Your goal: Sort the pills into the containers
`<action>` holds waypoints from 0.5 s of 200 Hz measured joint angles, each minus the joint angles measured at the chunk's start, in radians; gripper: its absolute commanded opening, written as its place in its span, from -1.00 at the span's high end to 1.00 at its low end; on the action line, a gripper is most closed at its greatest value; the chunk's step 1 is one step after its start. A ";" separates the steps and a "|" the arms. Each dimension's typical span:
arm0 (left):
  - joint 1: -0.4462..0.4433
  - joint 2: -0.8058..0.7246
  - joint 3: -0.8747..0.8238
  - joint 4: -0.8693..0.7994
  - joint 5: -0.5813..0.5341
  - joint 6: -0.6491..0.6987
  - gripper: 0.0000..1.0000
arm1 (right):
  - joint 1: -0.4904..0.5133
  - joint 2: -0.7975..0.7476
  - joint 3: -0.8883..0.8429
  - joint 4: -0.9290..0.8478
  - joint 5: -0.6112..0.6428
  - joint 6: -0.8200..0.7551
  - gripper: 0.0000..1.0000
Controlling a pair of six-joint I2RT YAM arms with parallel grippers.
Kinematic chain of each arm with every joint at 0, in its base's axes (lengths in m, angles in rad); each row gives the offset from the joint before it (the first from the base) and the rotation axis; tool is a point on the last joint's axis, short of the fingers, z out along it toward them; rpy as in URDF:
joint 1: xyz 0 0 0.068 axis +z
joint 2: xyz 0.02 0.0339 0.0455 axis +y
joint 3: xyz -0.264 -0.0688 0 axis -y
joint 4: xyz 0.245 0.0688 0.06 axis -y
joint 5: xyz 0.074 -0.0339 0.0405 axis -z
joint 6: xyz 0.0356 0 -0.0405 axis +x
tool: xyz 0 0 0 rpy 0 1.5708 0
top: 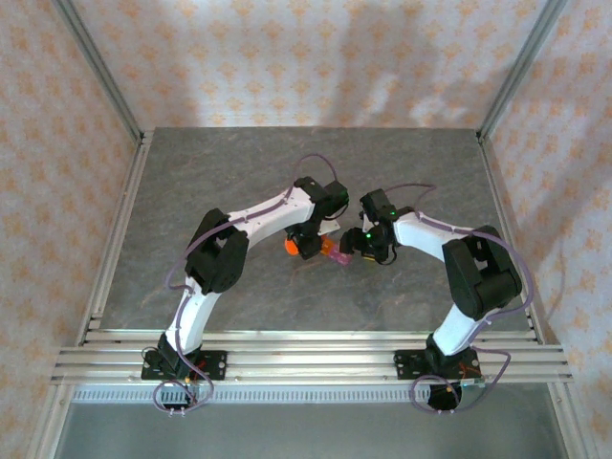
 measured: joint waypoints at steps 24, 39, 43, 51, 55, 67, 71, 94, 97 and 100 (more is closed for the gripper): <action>0.000 0.000 0.002 -0.002 0.000 0.000 1.00 | 0.000 0.000 0.002 -0.002 0.000 0.000 -0.37; 0.000 0.001 0.002 -0.002 0.000 0.001 1.00 | 0.000 0.001 0.002 -0.002 0.000 0.000 -0.37; 0.000 0.001 0.002 -0.002 0.000 0.002 1.00 | 0.000 0.001 0.002 -0.002 0.000 0.000 -0.37; 0.000 0.001 0.002 -0.002 0.000 0.003 1.00 | 0.000 0.001 0.002 -0.002 0.000 0.000 -0.37; 0.000 0.001 0.002 -0.002 0.000 0.004 1.00 | 0.000 0.001 0.002 -0.002 0.000 0.000 -0.37; 0.000 0.001 0.002 -0.002 0.000 0.004 1.00 | 0.000 0.001 0.002 -0.002 0.000 0.000 -0.37; 0.000 0.001 0.002 -0.002 0.000 0.004 1.00 | 0.000 0.001 0.002 -0.002 0.000 0.000 -0.37; 0.000 0.001 -0.008 0.002 0.000 0.004 1.00 | 0.000 0.002 0.004 -0.004 0.000 0.000 -0.37; 0.000 0.001 -0.011 0.004 0.000 0.004 1.00 | 0.000 0.002 0.004 -0.004 0.000 0.000 -0.37; 0.000 0.001 -0.014 0.006 0.001 0.004 1.00 | 0.000 0.003 0.004 -0.005 0.000 0.000 -0.37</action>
